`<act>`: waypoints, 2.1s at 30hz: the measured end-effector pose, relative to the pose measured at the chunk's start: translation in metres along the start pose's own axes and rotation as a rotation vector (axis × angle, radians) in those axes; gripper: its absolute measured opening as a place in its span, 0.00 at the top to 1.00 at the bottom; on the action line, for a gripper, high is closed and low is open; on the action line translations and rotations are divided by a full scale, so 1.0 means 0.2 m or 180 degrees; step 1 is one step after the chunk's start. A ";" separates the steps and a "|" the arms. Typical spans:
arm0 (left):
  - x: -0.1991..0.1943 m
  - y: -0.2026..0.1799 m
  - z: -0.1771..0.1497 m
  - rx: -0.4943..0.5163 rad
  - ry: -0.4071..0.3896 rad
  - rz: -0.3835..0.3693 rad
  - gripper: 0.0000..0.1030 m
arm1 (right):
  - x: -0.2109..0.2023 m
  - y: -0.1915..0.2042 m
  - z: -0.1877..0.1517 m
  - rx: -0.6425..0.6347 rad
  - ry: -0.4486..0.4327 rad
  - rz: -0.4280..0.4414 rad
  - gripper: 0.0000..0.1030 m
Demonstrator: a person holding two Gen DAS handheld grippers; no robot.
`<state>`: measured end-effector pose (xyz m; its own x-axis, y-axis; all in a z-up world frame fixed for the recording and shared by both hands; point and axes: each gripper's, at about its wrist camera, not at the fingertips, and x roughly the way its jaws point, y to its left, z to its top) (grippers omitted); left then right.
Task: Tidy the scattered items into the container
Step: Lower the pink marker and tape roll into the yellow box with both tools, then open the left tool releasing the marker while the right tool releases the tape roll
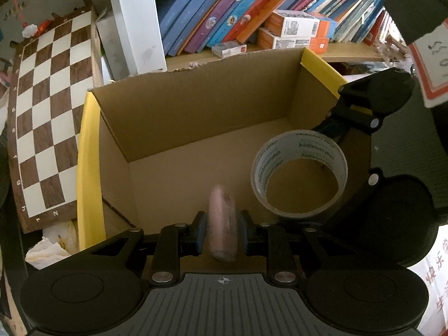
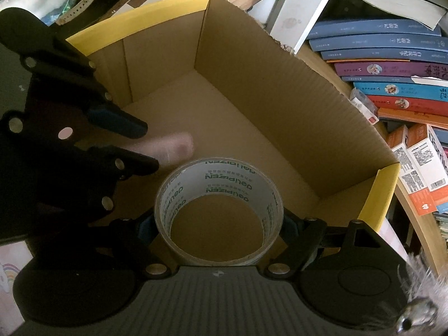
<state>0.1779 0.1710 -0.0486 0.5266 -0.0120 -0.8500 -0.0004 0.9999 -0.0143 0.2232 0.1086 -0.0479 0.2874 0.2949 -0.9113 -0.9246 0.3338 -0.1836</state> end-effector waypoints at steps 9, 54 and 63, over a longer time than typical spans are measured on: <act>0.00 0.00 0.00 0.0003 -0.0015 -0.0011 0.75 | 0.01 0.01 0.00 -0.0001 -0.0002 -0.0028 0.19; -0.53 -0.12 -0.14 -0.0177 -0.0874 0.0131 0.37 | -0.48 0.06 -0.21 0.0548 -0.0799 -0.0492 0.06; -0.70 -0.24 -0.28 -0.0133 -0.1133 0.0143 0.33 | -0.67 0.16 -0.42 0.0804 -0.1067 -0.0590 0.06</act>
<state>0.0573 0.1239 0.0415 0.7884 0.0429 -0.6137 -0.0611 0.9981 -0.0087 0.1340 0.0042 0.0364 0.5457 0.4693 -0.6942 -0.7720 0.6037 -0.1988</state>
